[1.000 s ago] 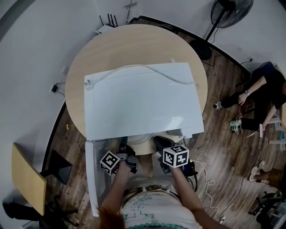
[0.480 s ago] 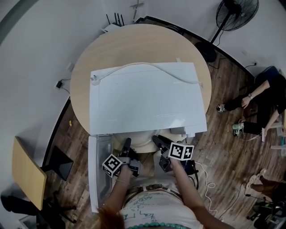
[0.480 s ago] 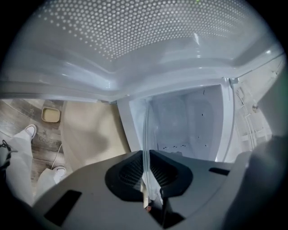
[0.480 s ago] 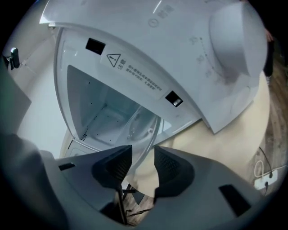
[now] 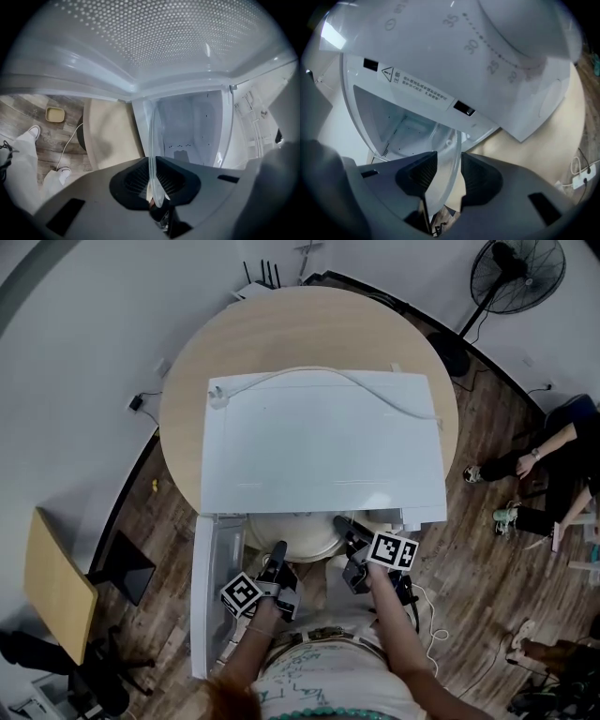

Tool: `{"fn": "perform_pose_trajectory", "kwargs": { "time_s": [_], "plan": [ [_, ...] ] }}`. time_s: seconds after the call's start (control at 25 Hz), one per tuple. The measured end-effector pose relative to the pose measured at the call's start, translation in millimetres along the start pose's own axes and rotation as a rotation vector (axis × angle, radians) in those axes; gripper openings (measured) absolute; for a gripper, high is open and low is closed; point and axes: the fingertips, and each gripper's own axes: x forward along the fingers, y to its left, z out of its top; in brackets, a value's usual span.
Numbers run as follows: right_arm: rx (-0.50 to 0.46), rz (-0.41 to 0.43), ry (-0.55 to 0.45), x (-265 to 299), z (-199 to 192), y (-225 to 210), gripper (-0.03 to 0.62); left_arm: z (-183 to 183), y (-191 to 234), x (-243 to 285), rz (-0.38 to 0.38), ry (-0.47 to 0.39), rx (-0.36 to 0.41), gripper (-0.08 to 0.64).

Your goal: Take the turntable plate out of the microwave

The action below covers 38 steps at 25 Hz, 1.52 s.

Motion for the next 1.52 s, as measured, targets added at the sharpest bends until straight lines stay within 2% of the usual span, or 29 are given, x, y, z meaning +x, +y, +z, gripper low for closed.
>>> {"fn": "perform_pose_trajectory", "kwargs": {
  "time_s": [0.16, 0.28, 0.4, 0.56, 0.72, 0.8, 0.88, 1.04, 1.12, 1.32, 1.36, 1.44, 1.52],
  "plan": [
    [0.059, 0.029, -0.029, 4, 8, -1, 0.129, -7, -2, -4, -0.052, 0.006, -0.047, 0.046],
    [0.095, 0.04, -0.042, 7, 12, -3, 0.082, -13, 14, -13, 0.001, 0.029, -0.053, 0.049],
    [0.128, 0.055, -0.045, 8, 11, -4, 0.06, -14, 18, -15, 0.006, 0.023, -0.044, 0.051],
    [0.234, 0.078, -0.059, 7, 5, -6, 0.048, -8, 21, -11, 0.029, 0.028, 0.049, 0.058],
    [0.25, 0.086, -0.064, 4, 7, -9, 0.043, -6, 19, -6, 0.044, 0.053, 0.142, 0.084],
    [0.252, 0.09, -0.059, 4, 6, -10, 0.041, 3, 19, -5, 0.076, 0.02, 0.192, 0.164],
    [0.247, 0.089, -0.053, 4, 6, -10, 0.041, 19, 18, -5, 0.109, -0.041, 0.261, 0.211],
    [0.217, 0.077, -0.033, 2, 5, -13, 0.041, 47, 8, 3, 0.118, -0.138, 0.364, 0.25],
    [0.231, 0.089, -0.028, 1, 4, -10, 0.041, 50, 4, 12, 0.108, -0.137, 0.375, 0.25],
    [0.217, 0.096, -0.021, -4, 0, -12, 0.041, 53, 2, 25, 0.08, -0.149, 0.343, 0.247],
    [0.216, 0.099, -0.022, -4, 0, -11, 0.041, 53, 4, 25, 0.086, -0.147, 0.345, 0.232],
    [0.21, 0.102, -0.024, -5, -1, -10, 0.041, 52, 10, 22, 0.11, -0.144, 0.337, 0.148],
    [0.183, 0.098, -0.022, -7, -2, -10, 0.044, 48, 15, 16, 0.111, -0.144, 0.307, 0.119]
  ]
}}
